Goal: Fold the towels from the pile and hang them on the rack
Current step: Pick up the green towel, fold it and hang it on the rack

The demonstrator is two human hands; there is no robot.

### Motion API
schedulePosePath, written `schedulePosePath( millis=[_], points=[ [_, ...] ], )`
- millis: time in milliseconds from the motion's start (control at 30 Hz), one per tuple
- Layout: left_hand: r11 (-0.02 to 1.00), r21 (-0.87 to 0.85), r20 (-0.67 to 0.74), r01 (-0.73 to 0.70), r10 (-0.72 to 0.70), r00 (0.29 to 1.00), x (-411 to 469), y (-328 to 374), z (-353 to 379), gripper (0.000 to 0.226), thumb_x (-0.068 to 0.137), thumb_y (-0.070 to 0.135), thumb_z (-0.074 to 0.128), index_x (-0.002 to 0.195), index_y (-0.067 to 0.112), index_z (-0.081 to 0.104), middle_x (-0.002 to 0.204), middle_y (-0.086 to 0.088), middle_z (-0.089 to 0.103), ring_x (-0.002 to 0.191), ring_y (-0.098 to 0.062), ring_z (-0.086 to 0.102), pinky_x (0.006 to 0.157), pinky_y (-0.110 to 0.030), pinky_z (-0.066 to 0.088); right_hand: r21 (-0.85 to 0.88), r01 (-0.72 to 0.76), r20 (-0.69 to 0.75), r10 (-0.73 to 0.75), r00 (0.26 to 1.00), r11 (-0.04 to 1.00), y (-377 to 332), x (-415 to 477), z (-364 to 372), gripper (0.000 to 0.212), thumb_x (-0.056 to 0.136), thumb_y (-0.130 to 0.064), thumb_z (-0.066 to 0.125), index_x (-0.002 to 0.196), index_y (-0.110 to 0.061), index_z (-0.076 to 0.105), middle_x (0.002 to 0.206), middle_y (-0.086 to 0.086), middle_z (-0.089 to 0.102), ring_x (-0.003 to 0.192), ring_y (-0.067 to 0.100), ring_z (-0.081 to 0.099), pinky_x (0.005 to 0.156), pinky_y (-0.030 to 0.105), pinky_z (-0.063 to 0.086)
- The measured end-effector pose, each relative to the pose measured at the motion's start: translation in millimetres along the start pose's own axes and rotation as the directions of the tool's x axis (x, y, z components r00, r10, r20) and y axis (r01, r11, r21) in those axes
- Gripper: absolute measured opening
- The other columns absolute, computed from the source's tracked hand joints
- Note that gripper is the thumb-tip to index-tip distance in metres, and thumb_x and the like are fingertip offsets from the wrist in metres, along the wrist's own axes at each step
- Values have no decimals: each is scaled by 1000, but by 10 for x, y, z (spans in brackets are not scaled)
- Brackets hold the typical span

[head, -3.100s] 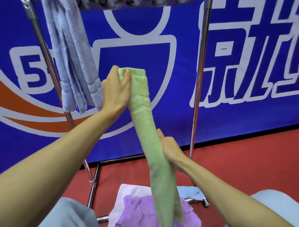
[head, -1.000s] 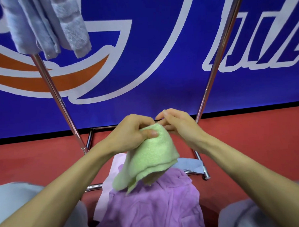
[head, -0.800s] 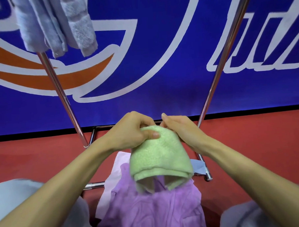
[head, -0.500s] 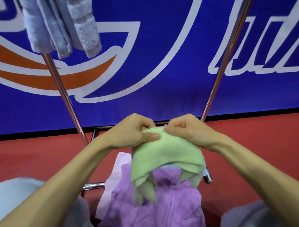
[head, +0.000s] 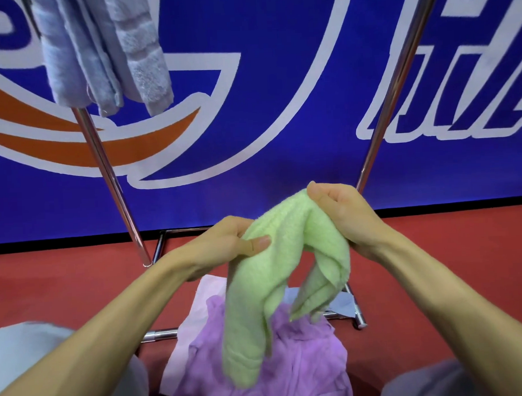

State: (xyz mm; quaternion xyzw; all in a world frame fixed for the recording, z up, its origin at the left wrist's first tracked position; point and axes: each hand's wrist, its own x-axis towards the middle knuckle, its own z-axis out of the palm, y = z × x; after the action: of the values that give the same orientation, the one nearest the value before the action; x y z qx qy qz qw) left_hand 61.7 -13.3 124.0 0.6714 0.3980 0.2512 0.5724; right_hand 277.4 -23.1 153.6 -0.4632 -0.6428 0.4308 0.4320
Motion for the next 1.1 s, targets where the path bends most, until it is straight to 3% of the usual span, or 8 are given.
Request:
schedulePosePath(
  millis=[67, 200, 400, 533, 633, 800, 933, 1100],
  points=[
    [993, -112, -52, -36, 30, 998, -26, 58, 4, 26, 79, 24, 63, 88, 2, 70, 79, -5, 71, 71, -16, 67, 66, -25, 52, -17, -33, 16, 33, 999, 999, -31, 1, -9, 66, 94, -46, 51, 88, 19, 53, 73, 15, 50, 64, 24, 40, 56, 30, 33],
    [957, -271, -149, -108, 69, 986, -108, 296, -10, 19, 81, 20, 67, 91, 3, 69, 76, -7, 72, 66, -16, 68, 58, -24, 54, -70, -87, 134, 95, 986, 994, -142, -61, -48, 73, 86, -57, 54, 77, 15, 50, 67, 10, 41, 56, 17, 33, 47, 26, 25],
    [974, -174, -129, -147, 125, 984, -220, 930, -59, 15, 90, 9, 55, 90, 6, 70, 69, -2, 72, 58, -12, 67, 52, -20, 52, -193, 31, 232, 15, 973, 981, -647, -120, -188, 42, 88, -39, 61, 84, 3, 62, 72, 4, 56, 65, 13, 50, 58, 24, 39],
    [980, -83, -119, -183, 173, 978, -381, 1402, -161, 13, 76, 22, 71, 79, 10, 74, 71, -6, 71, 60, -16, 65, 54, -22, 50, -197, 135, 194, -96, 976, 971, -1230, -121, -305, 31, 91, -38, 53, 81, -13, 67, 70, -6, 63, 64, 7, 56, 59, 21, 43],
    [985, -24, -93, -168, 165, 982, -550, 1721, -246, 20, 75, 32, 71, 77, 12, 73, 69, -6, 69, 57, -16, 61, 51, -22, 43, -81, 198, 163, -183, 969, 977, -1695, -86, -344, 33, 97, -30, 47, 94, -5, 69, 75, -2, 69, 65, 8, 62, 58, 21, 48],
    [974, -32, -111, -226, 221, 969, -782, 2150, -409, 31, 78, 35, 66, 88, 5, 70, 75, -7, 71, 62, -16, 65, 58, -22, 49, 103, 286, 86, -295, 952, 953, -2327, 10, -280, 38, 94, -36, 46, 81, -9, 69, 67, 2, 69, 58, 12, 63, 51, 23, 50],
    [974, -25, -123, -225, 220, 968, -902, 2321, -514, 46, 79, 45, 70, 97, 3, 69, 82, -10, 68, 70, -20, 63, 71, -33, 45, 242, 292, -25, -295, 955, 925, -2632, 112, -294, 38, 97, -37, 47, 81, -9, 67, 65, 4, 69, 57, 15, 64, 50, 26, 52],
    [934, -115, -382, -339, 274, 883, -826, 2671, -524, 33, 101, 27, 44, 78, 10, 61, 47, 4, 53, 39, -8, 47, 41, -19, 40, 443, 249, -63, -247, 967, 861, -2831, 359, -246, 39, 98, -33, 49, 70, -13, 67, 56, 2, 63, 49, 13, 60, 46, 25, 48]
  ],
)
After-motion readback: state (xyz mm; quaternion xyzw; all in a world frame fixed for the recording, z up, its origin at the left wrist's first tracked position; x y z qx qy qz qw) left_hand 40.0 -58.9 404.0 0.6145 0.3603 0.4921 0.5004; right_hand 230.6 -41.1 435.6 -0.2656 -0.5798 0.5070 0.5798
